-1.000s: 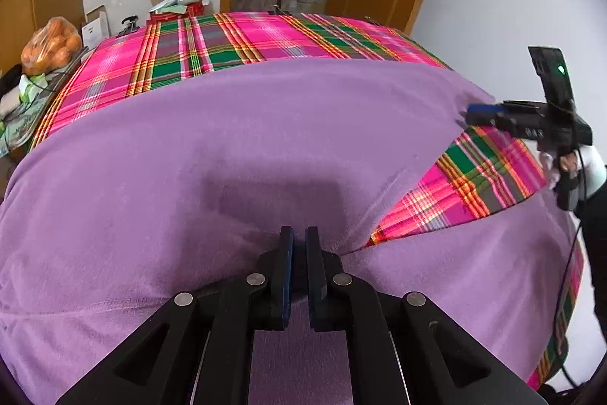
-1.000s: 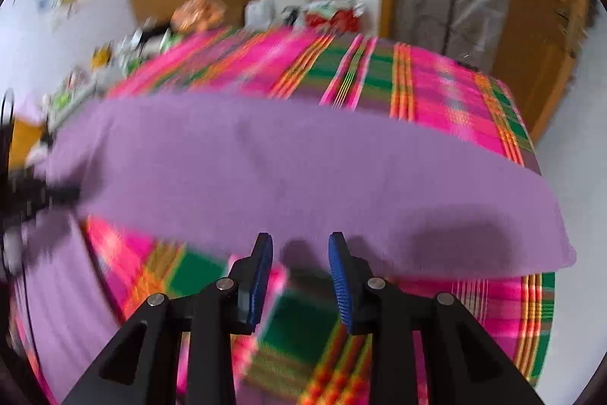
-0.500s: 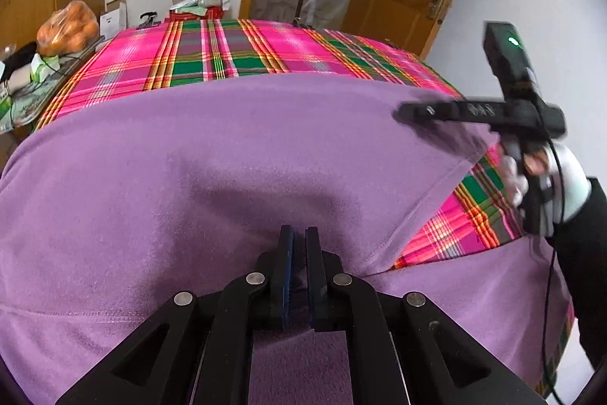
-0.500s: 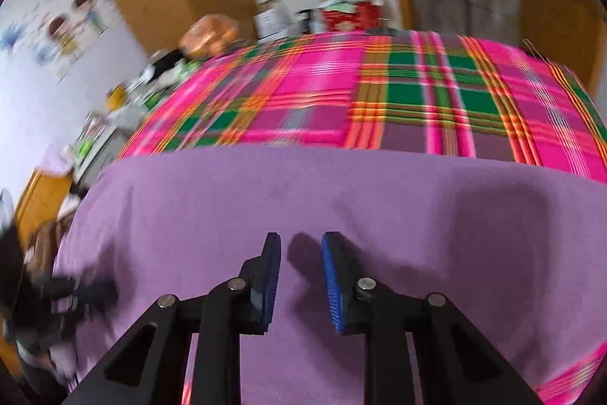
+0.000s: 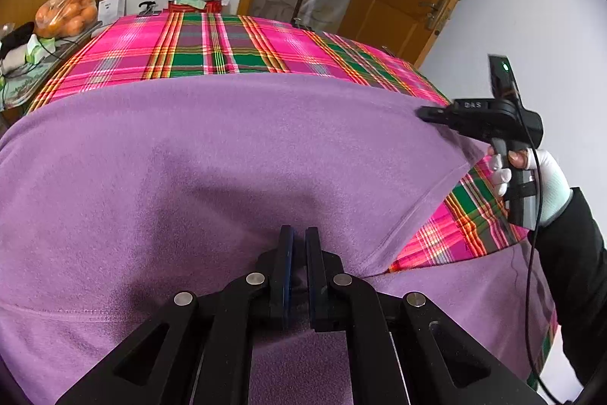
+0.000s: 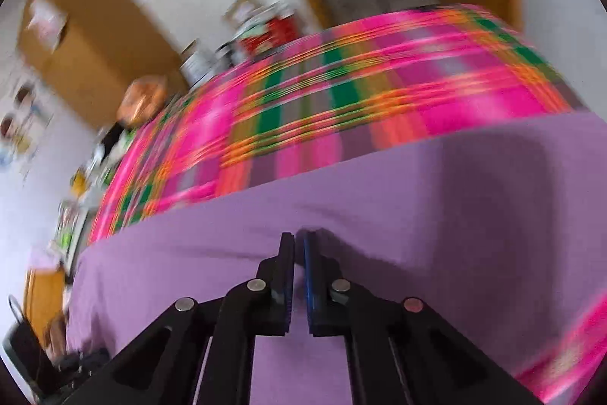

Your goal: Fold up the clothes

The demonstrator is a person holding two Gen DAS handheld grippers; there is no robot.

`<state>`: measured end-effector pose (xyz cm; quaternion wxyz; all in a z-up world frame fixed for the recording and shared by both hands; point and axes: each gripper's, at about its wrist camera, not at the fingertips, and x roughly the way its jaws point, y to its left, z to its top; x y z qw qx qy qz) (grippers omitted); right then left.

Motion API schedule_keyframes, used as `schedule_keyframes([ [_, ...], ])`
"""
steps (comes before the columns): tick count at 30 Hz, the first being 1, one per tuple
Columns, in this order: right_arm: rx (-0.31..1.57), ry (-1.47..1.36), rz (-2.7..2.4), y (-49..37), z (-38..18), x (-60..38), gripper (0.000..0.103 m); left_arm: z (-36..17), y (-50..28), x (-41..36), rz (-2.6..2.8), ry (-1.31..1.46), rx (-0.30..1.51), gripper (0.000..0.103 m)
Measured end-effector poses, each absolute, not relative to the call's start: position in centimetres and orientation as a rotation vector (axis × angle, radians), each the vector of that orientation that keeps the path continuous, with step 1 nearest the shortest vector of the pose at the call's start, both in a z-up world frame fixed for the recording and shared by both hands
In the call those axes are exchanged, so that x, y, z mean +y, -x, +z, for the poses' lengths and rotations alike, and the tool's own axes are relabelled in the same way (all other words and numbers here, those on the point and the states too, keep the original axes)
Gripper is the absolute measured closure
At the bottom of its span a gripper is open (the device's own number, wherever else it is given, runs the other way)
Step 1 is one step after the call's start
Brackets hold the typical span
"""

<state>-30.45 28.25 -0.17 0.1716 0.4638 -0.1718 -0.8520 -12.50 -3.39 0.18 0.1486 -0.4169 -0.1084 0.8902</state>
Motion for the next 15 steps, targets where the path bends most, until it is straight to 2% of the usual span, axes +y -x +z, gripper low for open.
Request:
schedule_keyframes([
  [2,-0.624,-1.323,-2.515,29.7,-0.2,32.8,0.103,0.2,12.4,-3.4,2.558,1.198,-0.314,0.097],
  [3,-0.709,-1.313,-2.54,29.1,-0.3,35.1,0.098,0.2,12.4,-3.4,2.558,1.198,-0.315,0.097],
  [5,-0.837,-1.309,-2.596,27.9,-0.4,38.7,0.101,0.2,12.4,-3.3,2.561,1.199,-0.309,0.097],
  [6,-0.899,-1.301,-2.616,27.4,-0.5,40.3,0.097,0.2,12.3,-3.4,2.562,1.199,-0.307,0.097],
  [8,-0.996,-1.298,-2.646,26.5,-0.6,42.7,0.096,0.3,12.2,-3.4,2.564,1.199,-0.302,0.097],
  [12,-0.98,-1.265,-2.62,24.8,0.1,41.8,0.09,0.3,12.3,-3.4,2.561,1.199,-0.308,0.097],
  [15,-0.86,-1.227,-2.52,23.7,1.0,38.2,0.09,0.2,12.3,-3.5,2.557,1.199,-0.315,0.097],
])
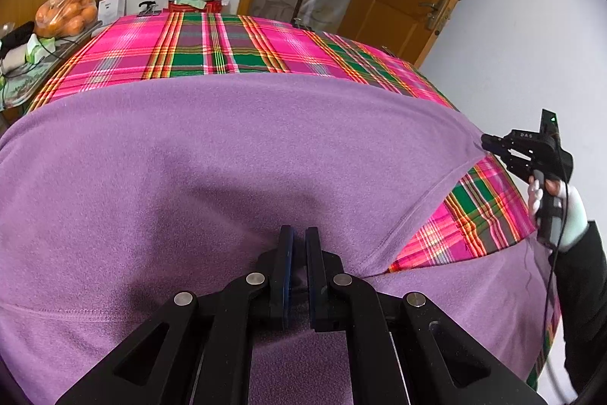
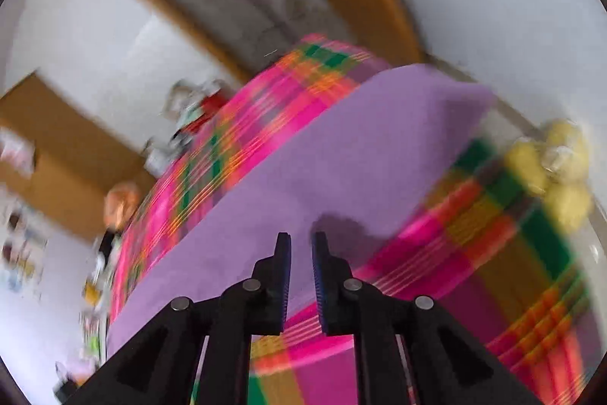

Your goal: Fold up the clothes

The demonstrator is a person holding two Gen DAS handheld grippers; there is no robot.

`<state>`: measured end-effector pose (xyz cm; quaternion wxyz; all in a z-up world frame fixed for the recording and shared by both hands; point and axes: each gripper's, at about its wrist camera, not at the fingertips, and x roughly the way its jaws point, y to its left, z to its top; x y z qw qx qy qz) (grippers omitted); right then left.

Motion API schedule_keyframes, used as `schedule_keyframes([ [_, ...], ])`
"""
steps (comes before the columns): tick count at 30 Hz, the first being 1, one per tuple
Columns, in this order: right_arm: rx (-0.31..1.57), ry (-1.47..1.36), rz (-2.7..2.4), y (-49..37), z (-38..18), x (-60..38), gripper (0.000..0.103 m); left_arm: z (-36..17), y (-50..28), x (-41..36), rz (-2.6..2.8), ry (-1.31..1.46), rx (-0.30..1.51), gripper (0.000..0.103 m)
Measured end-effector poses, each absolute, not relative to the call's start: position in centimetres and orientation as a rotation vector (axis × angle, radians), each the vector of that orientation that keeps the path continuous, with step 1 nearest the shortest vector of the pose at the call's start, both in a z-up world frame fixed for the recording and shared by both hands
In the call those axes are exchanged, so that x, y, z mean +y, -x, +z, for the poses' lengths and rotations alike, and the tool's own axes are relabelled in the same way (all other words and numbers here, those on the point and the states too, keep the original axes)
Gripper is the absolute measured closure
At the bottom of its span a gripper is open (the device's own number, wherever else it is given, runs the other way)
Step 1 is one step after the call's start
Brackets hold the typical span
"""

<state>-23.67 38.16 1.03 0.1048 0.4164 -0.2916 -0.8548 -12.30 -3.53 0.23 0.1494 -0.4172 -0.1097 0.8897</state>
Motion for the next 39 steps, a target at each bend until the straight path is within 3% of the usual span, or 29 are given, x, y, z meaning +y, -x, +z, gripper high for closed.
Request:
schedule_keyframes([
  [4,-0.669,-1.275,-2.36,23.1,1.2,32.1,0.09,0.2,12.3,-3.7,2.553,1.199,-0.324,0.097],
  [8,-0.37,-1.303,-2.422,22.3,1.8,27.6,0.083,0.2,12.4,-3.8,2.551,1.199,-0.331,0.097],
  [15,-0.239,-1.163,-2.353,19.8,4.9,21.1,0.083,1.3,10.2,-4.3,2.582,1.228,-0.329,0.097],
  [22,-0.097,-1.177,-2.364,19.6,1.7,17.4,0.087,3.0,6.8,-8.6,2.76,1.193,-0.309,0.092],
  [28,-0.262,-1.174,-2.292,20.0,1.1,19.4,0.087,2.3,6.6,-12.6,2.86,1.216,-0.416,0.092],
  [39,-0.515,-1.173,-2.155,21.1,-0.4,21.5,0.088,1.0,6.2,-11.9,2.873,1.238,-0.408,0.091],
])
